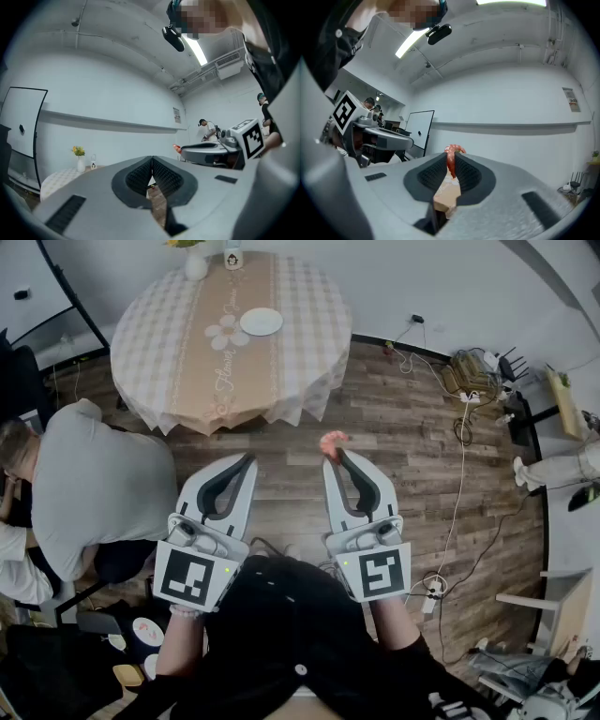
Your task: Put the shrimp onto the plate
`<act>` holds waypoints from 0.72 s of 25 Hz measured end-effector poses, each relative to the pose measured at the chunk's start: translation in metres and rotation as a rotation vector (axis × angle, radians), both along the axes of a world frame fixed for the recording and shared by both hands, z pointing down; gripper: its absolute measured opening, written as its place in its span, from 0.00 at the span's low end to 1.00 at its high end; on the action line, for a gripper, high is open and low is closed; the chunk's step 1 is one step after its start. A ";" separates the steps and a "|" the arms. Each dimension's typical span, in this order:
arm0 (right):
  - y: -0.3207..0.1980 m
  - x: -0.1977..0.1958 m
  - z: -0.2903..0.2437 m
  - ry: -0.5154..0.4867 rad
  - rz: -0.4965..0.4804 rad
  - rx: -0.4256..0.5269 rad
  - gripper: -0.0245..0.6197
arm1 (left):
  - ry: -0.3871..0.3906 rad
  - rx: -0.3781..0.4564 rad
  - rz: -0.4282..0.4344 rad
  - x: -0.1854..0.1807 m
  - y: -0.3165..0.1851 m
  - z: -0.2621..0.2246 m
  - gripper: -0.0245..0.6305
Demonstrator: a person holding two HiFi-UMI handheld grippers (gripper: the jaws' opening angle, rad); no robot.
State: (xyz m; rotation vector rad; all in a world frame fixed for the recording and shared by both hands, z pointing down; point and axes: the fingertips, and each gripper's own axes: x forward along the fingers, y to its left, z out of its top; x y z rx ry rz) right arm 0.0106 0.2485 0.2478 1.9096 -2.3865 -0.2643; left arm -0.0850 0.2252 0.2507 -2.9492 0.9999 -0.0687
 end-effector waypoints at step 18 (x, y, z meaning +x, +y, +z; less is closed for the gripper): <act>-0.008 -0.002 -0.003 0.002 0.003 0.020 0.10 | 0.008 0.000 0.012 -0.002 -0.008 0.000 0.04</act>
